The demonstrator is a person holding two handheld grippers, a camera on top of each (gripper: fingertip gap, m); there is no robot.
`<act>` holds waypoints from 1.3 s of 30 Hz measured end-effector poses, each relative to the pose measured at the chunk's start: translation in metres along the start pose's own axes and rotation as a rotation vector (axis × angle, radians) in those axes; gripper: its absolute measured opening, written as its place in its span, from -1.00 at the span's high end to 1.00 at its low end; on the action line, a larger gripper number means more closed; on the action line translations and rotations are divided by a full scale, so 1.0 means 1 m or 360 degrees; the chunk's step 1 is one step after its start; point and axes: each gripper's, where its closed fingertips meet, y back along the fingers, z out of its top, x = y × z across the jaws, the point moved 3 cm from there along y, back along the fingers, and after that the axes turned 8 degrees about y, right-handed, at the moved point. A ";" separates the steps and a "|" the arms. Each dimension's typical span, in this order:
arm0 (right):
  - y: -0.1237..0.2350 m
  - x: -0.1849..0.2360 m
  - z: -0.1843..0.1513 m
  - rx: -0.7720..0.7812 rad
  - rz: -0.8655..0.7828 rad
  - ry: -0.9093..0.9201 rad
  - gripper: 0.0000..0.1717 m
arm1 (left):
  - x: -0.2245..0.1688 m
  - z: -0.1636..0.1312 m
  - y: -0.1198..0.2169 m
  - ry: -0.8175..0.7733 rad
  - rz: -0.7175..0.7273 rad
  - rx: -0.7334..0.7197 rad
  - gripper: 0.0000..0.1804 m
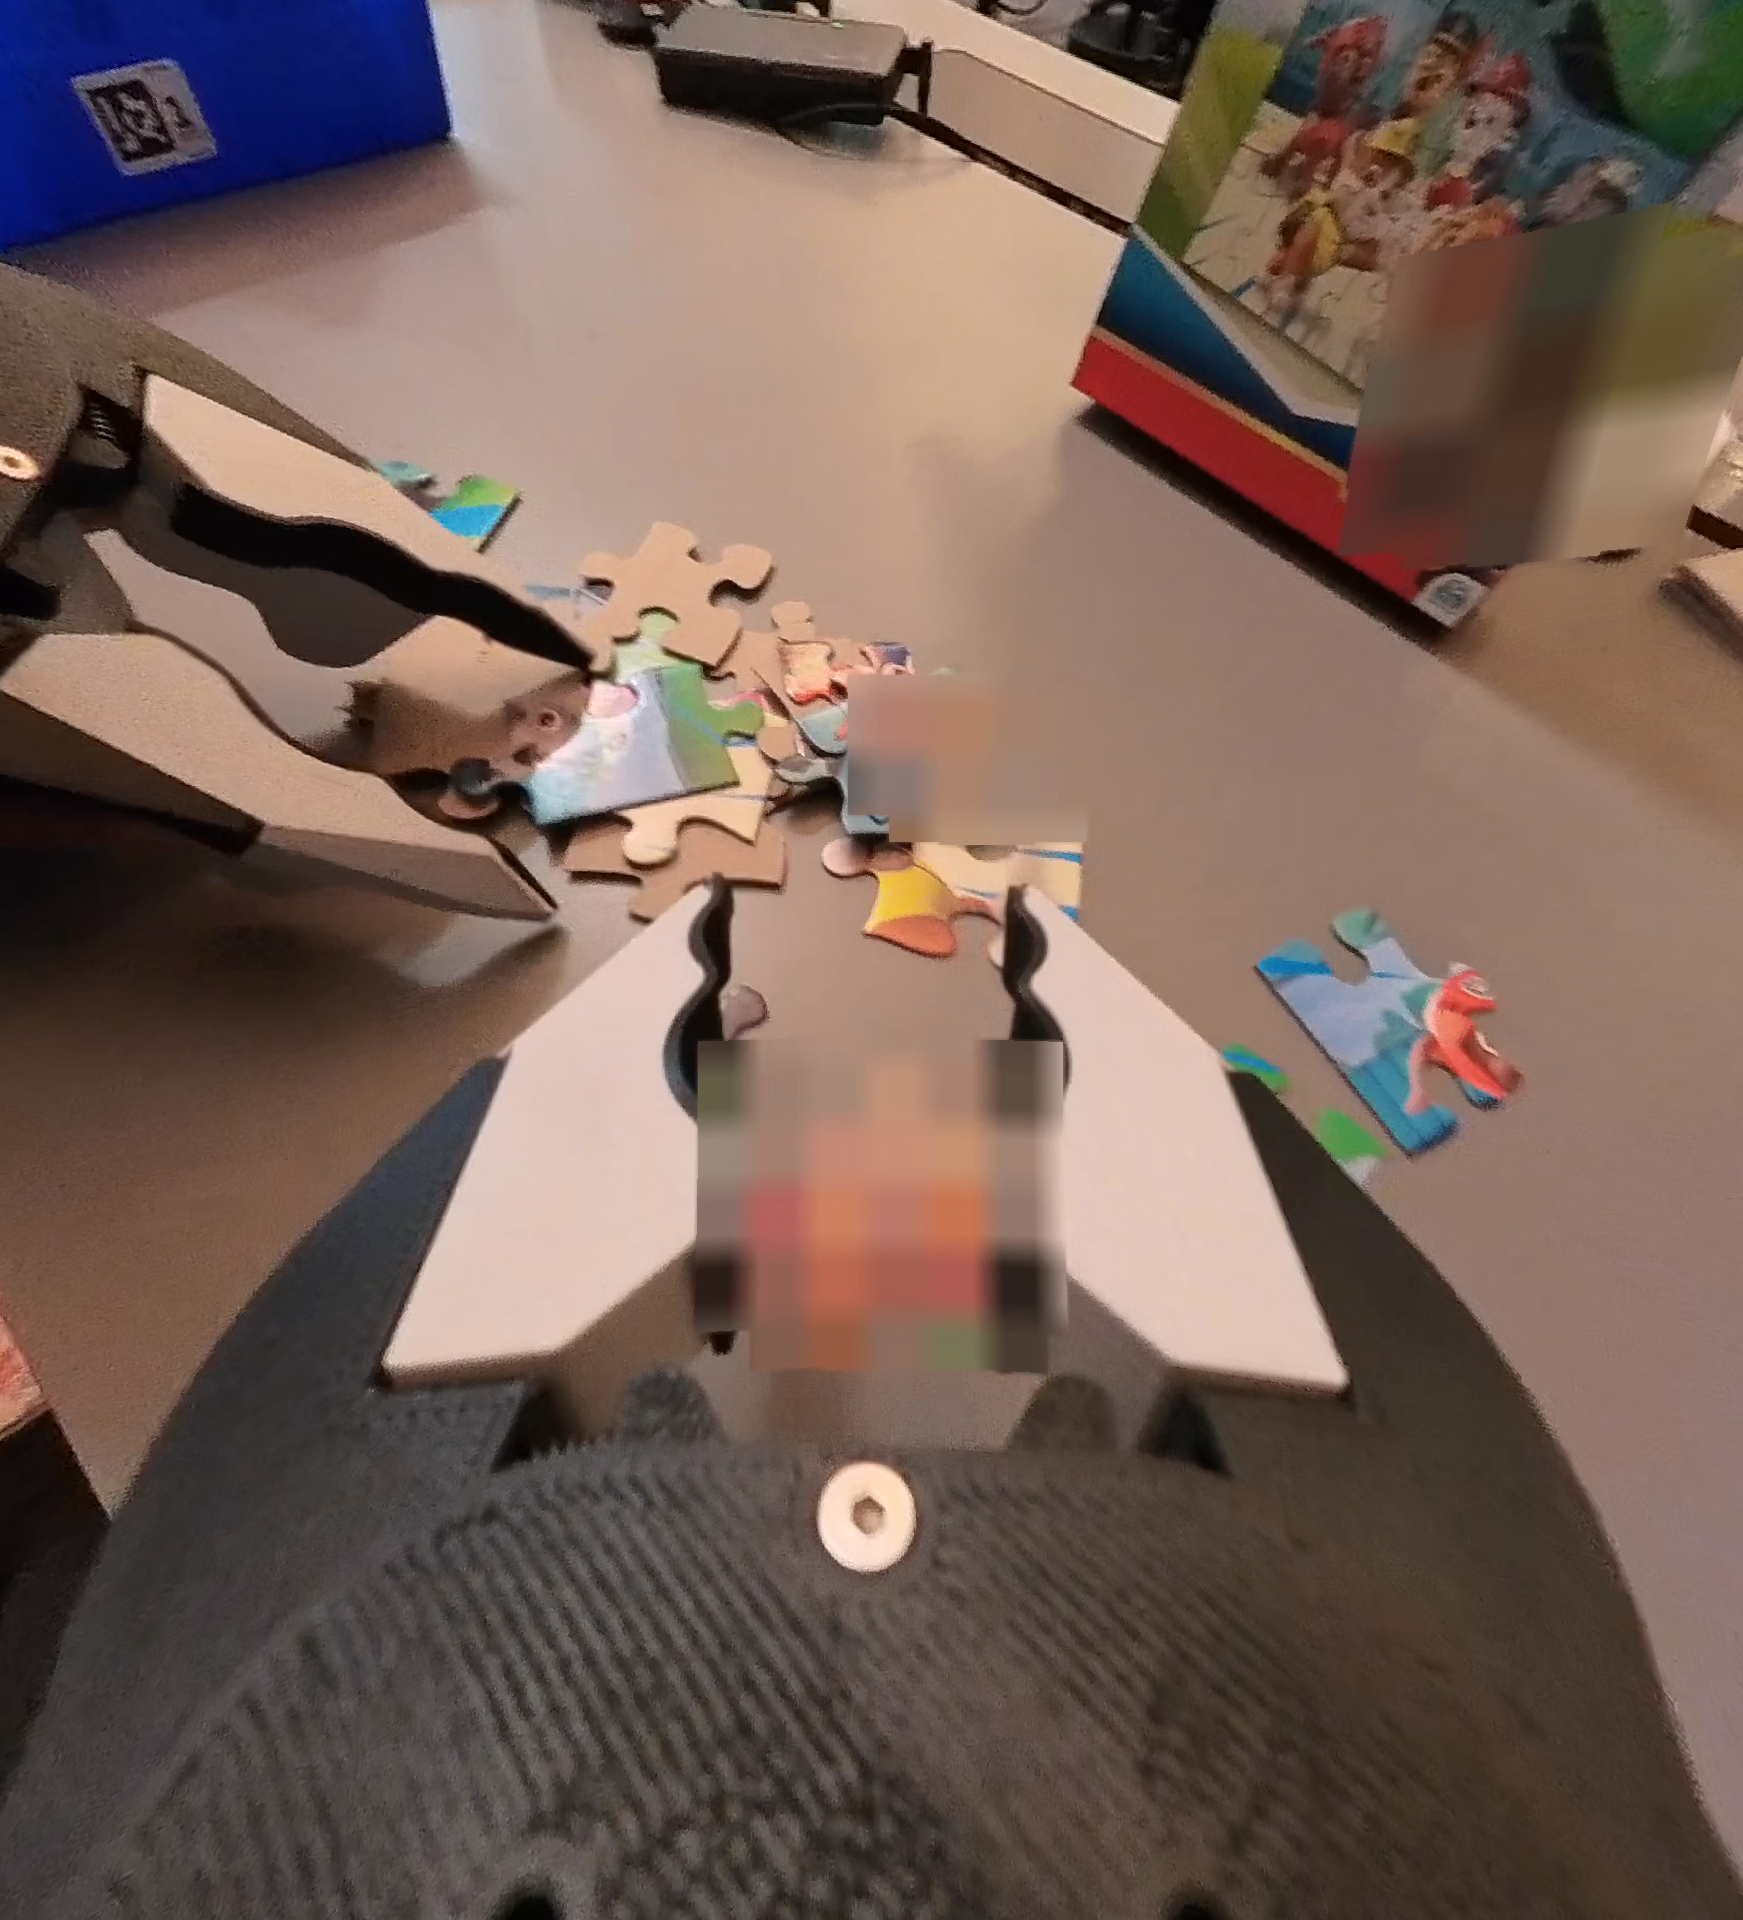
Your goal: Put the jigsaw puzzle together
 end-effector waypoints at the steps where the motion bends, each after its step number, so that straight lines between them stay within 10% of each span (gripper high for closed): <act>1: 0.004 -0.003 -0.003 0.0006 -0.0025 -0.0005 0.40 | -0.001 -0.001 0.000 -0.0005 0.0006 0.0000 0.25; 6: 0.026 -0.015 -0.010 -0.0011 -0.0111 -0.0063 0.39 | 0.002 -0.002 0.004 0.0037 -0.0020 -0.0009 0.57; 15: 0.041 -0.029 -0.024 0.0033 -0.0211 -0.0080 0.39 | 0.002 0.024 0.027 0.0127 -0.0235 -0.0187 0.57; 29: 0.119 -0.089 -0.024 -0.0049 -0.0426 -0.0216 0.49 | -0.128 0.039 0.024 0.0102 -0.0861 -0.0265 0.57; 39: 0.145 -0.104 -0.014 -0.0148 -0.0481 -0.0215 0.50 | -0.193 0.035 -0.034 -0.0189 -0.0728 -0.0024 0.47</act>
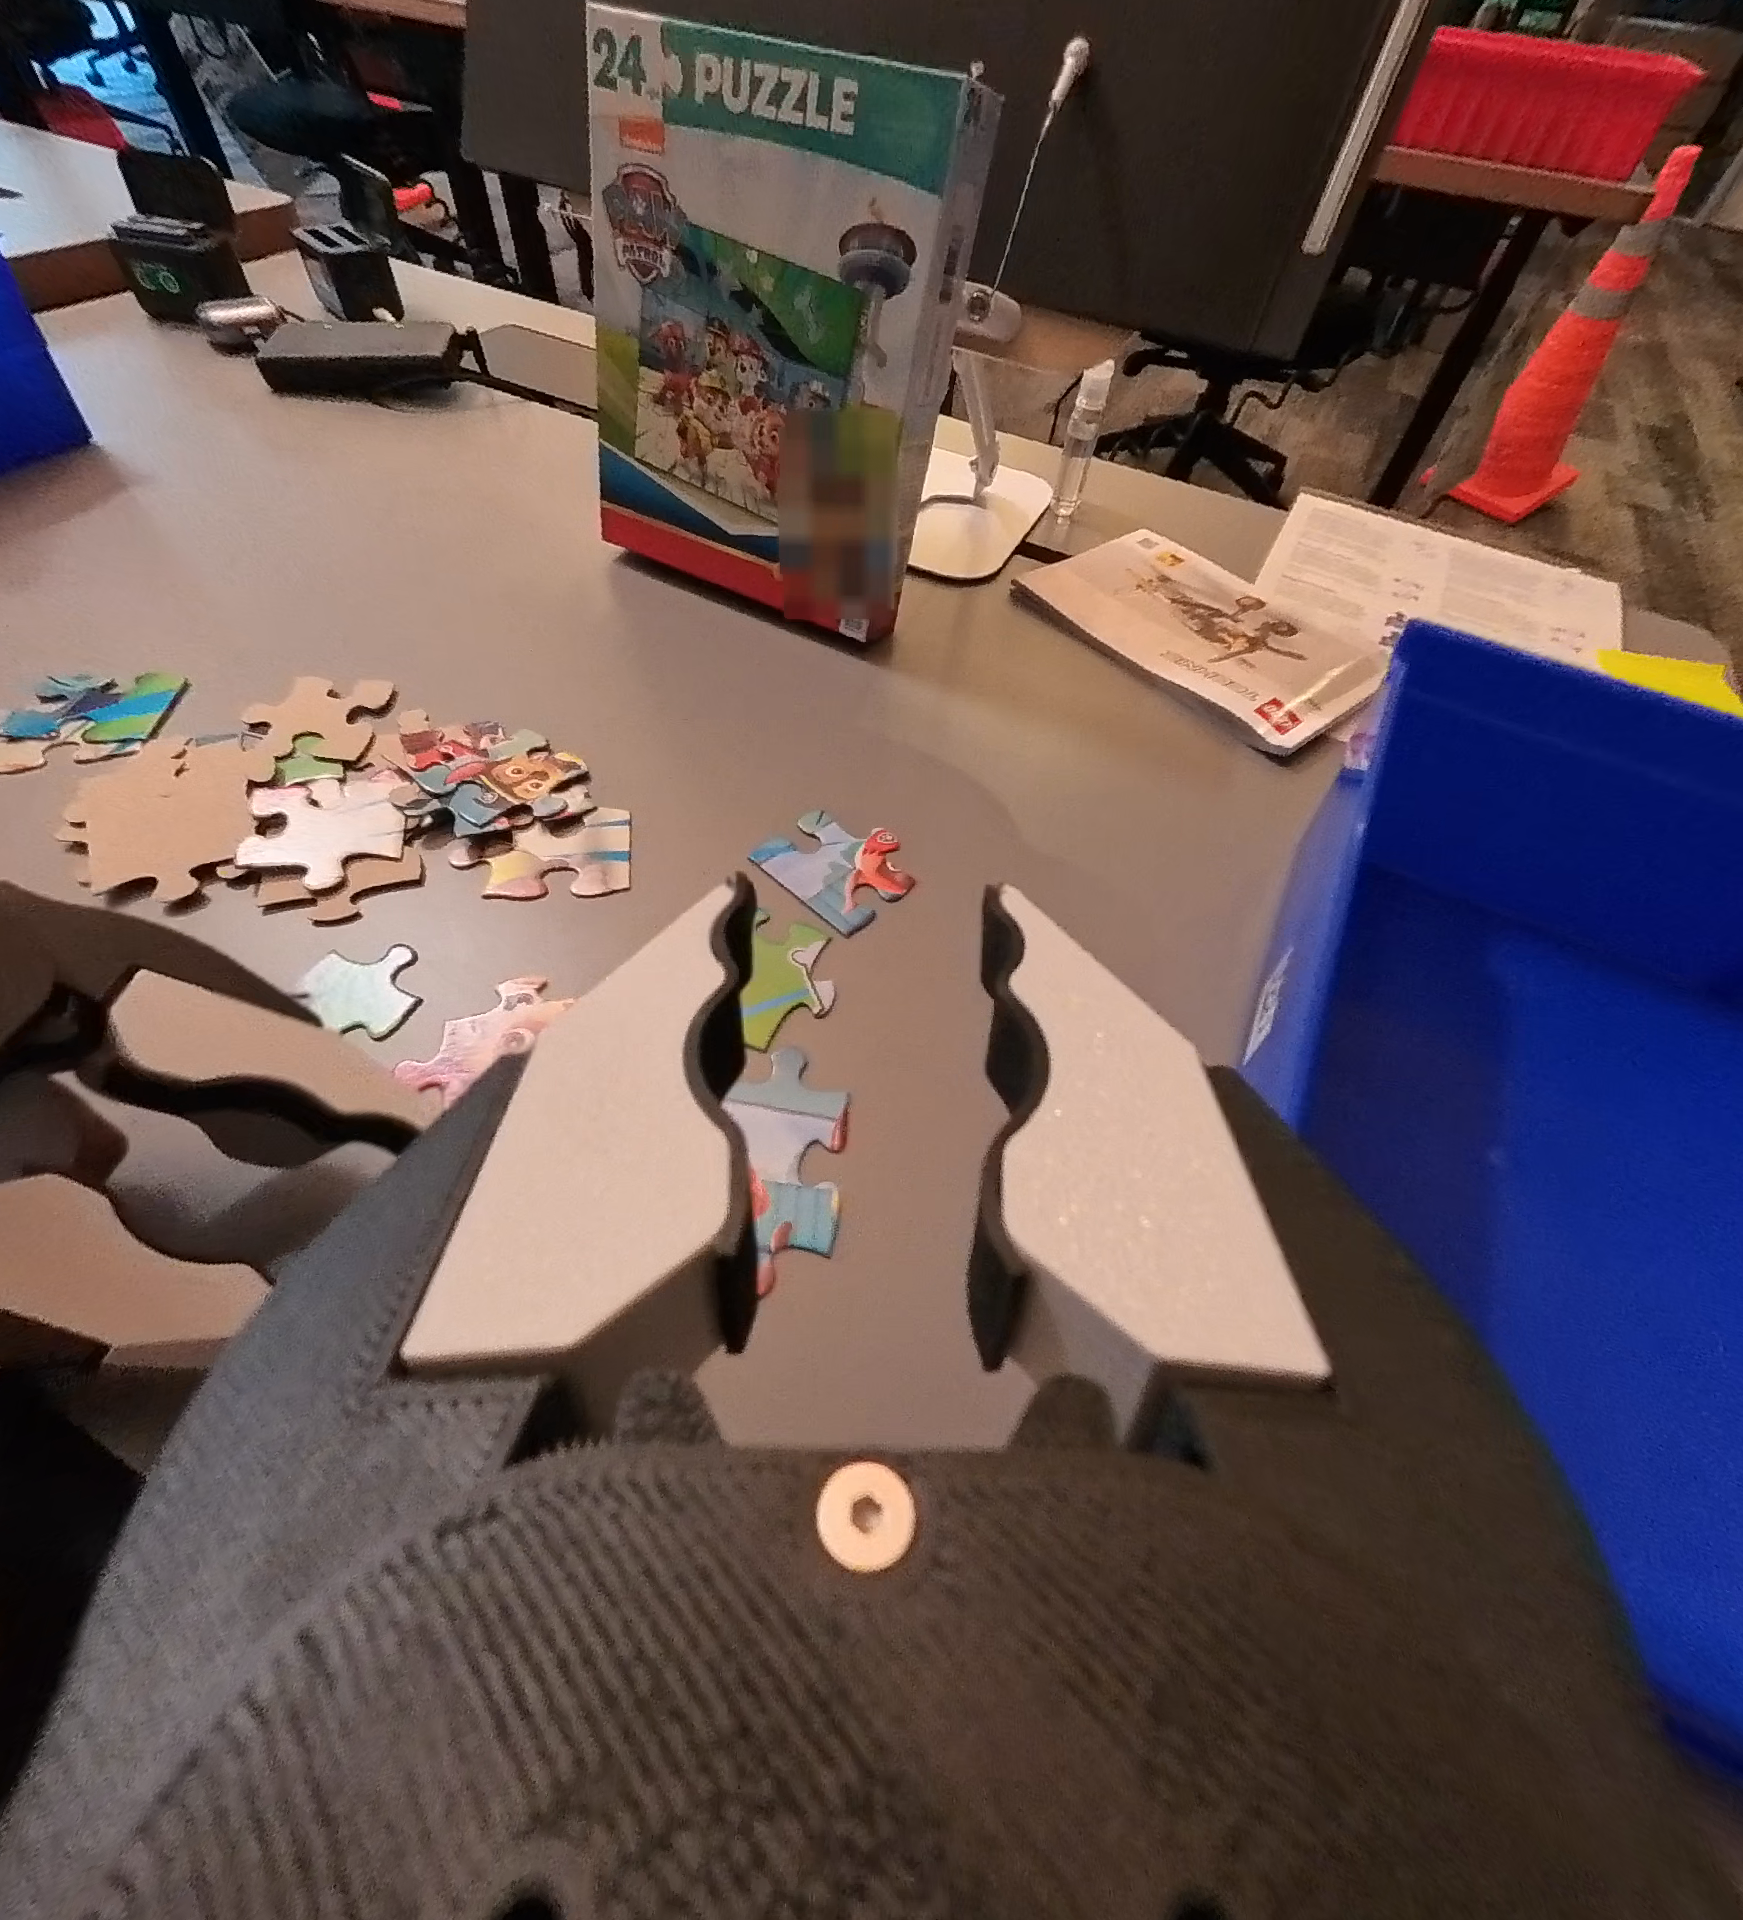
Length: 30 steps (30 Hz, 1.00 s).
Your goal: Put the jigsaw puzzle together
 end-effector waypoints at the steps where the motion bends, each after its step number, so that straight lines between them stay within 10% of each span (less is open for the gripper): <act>1: 0.001 0.000 0.002 -0.0006 0.0000 0.0006 0.50 | 0.003 0.001 0.002 0.0023 0.0012 -0.0009 0.45; 14: -0.011 0.031 0.024 -0.0135 0.0210 -0.0028 0.51 | 0.136 -0.042 0.139 0.0357 0.0700 -0.0183 0.29; 25: -0.041 0.048 0.018 -0.0014 0.0187 0.0164 0.48 | 0.176 -0.071 0.142 0.0318 0.0951 0.0083 -0.10; 30: -0.043 0.045 0.017 -0.0047 0.0229 0.0094 0.48 | 0.172 -0.071 0.142 0.0356 0.0810 0.0093 0.27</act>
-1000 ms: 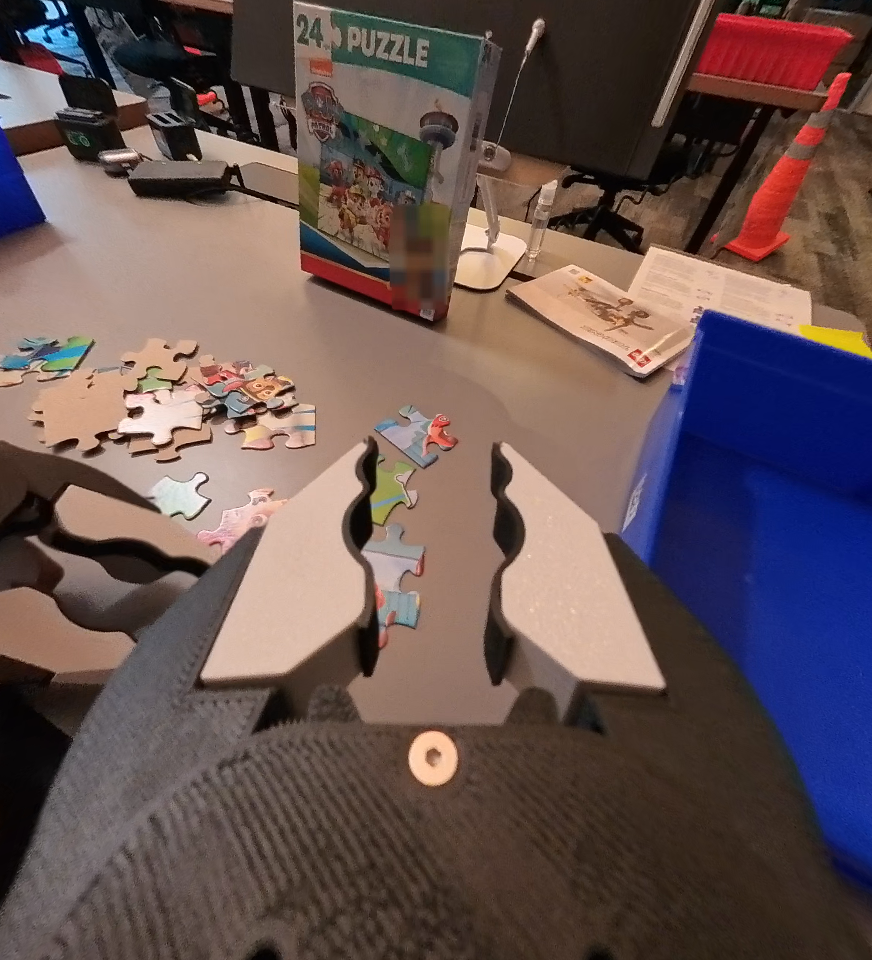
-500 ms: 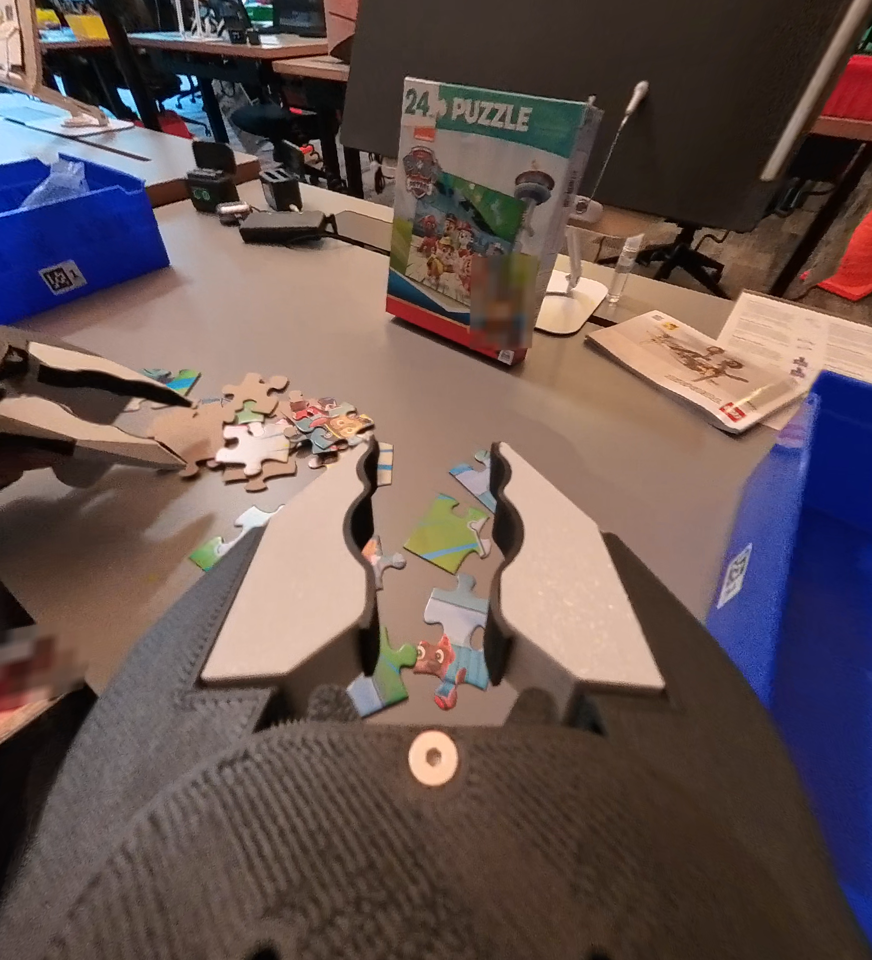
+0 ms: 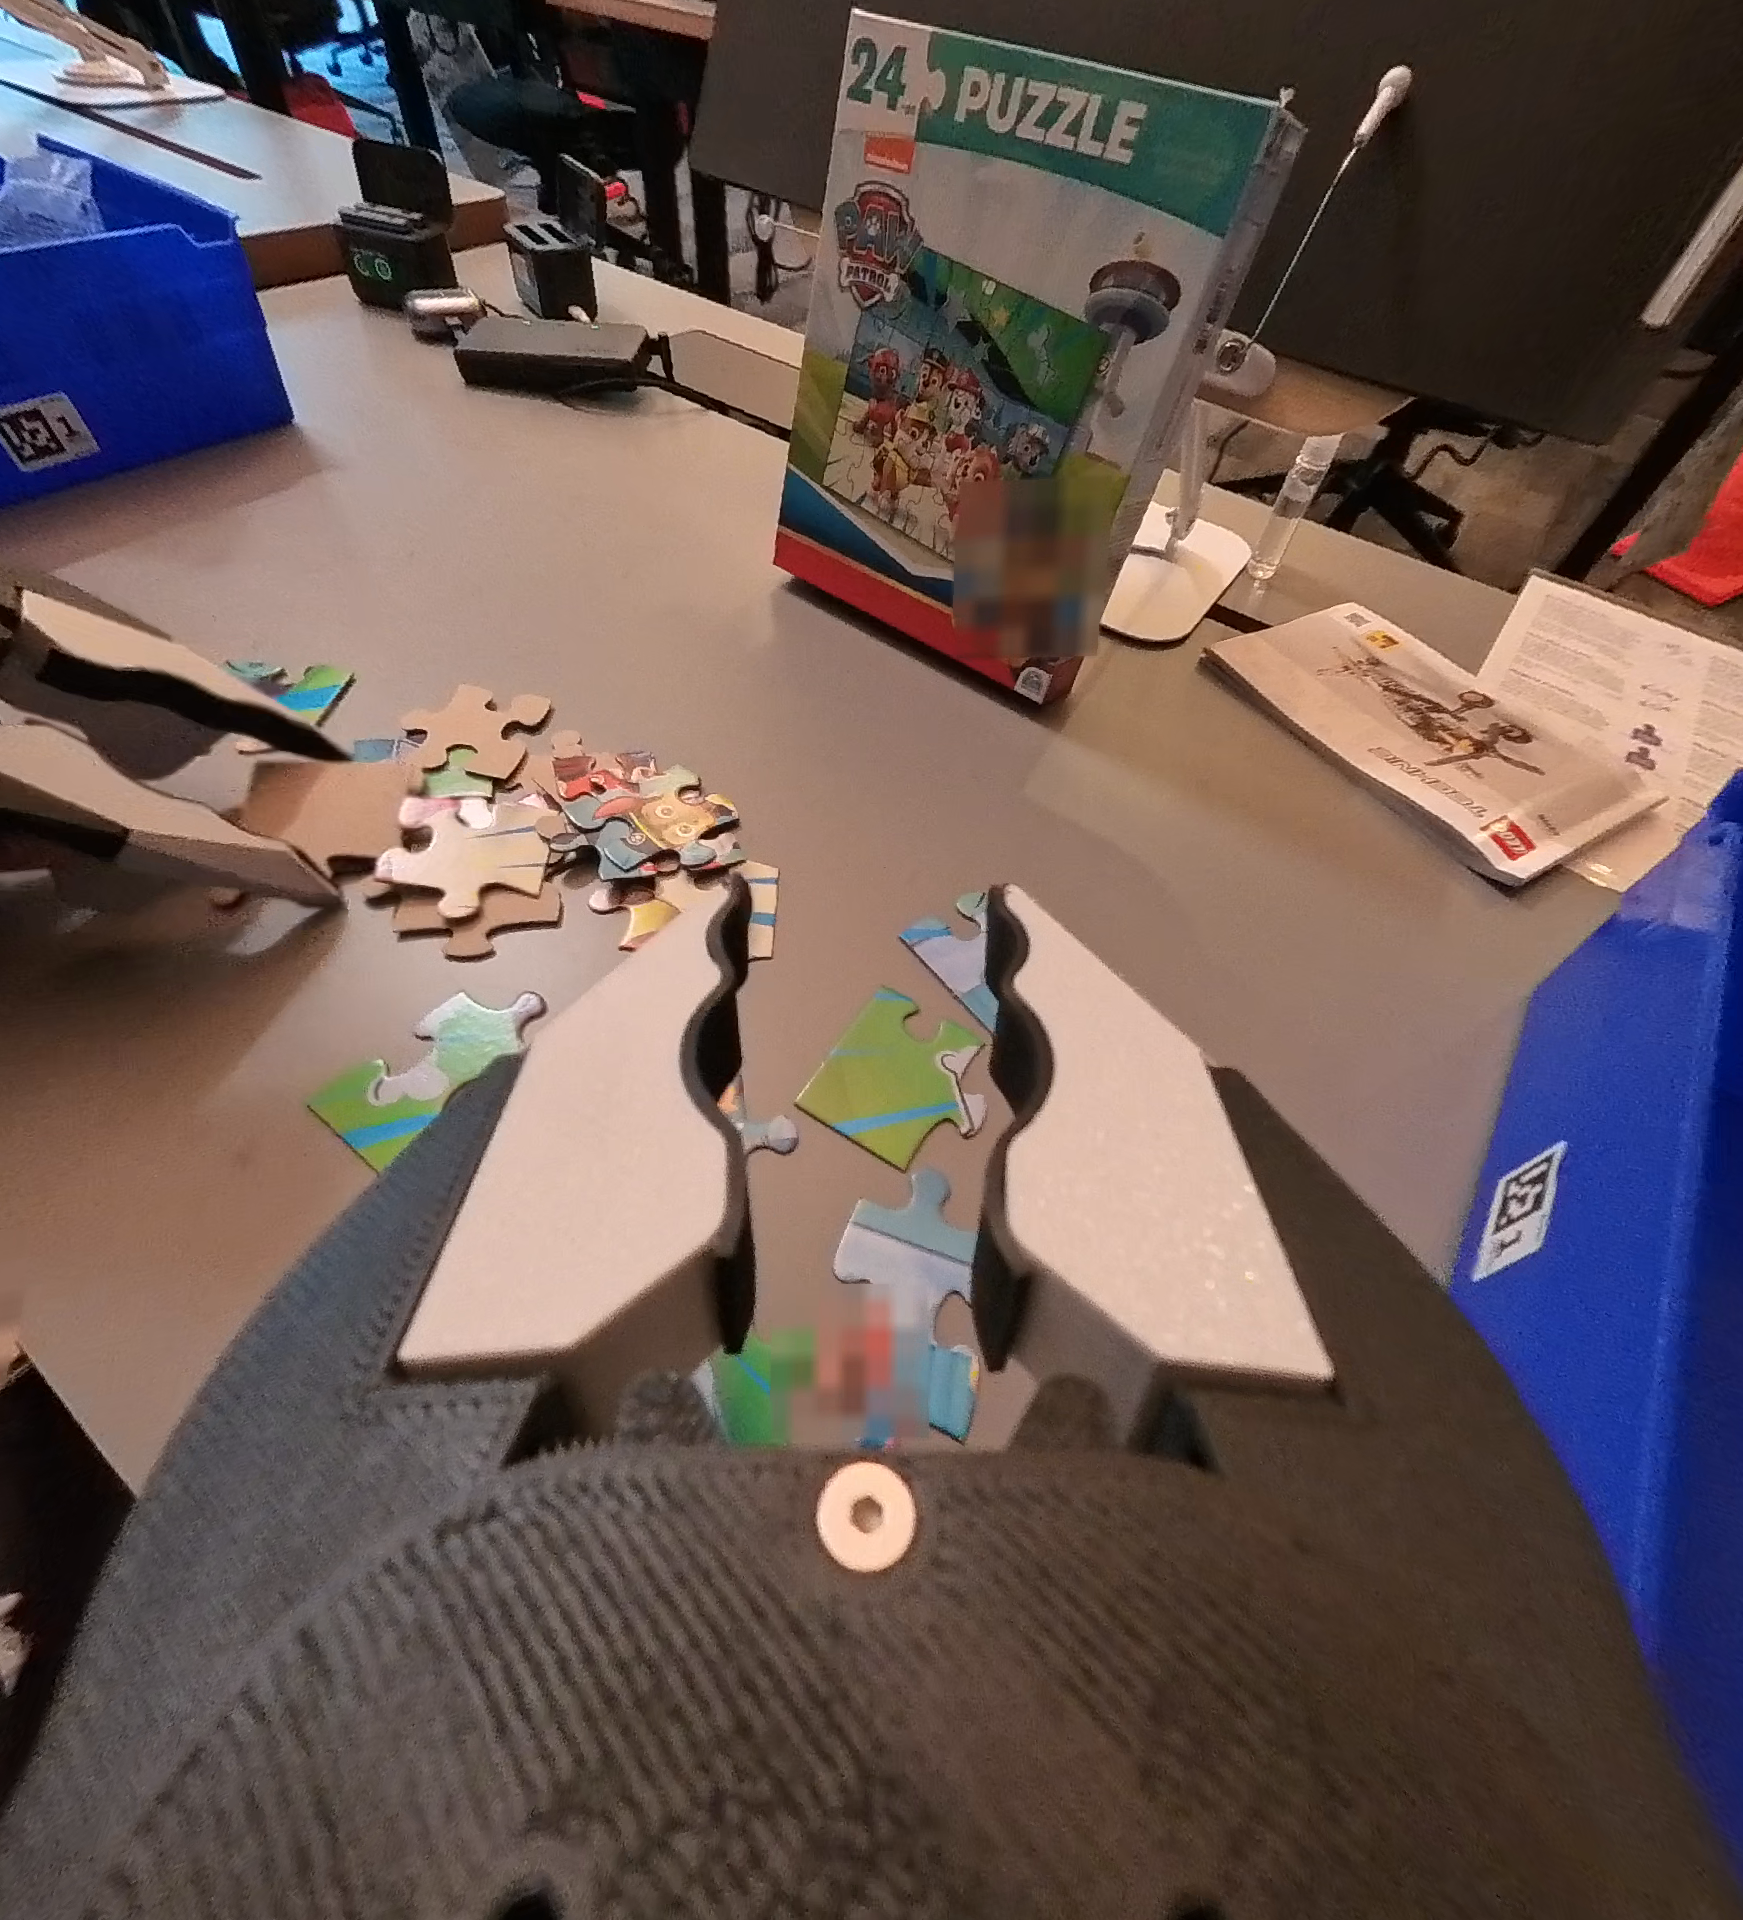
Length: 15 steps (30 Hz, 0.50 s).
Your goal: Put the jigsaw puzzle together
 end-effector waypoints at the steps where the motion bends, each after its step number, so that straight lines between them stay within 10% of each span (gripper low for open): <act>1: 0.000 -0.001 -0.001 -0.0004 0.0005 -0.0013 0.48 | 0.000 0.001 0.002 0.0000 -0.0008 -0.0015 0.31; 15: -0.031 0.067 0.015 -0.0115 0.0390 -0.0064 0.48 | 0.008 0.036 0.070 0.0701 -0.0751 -0.0563 0.65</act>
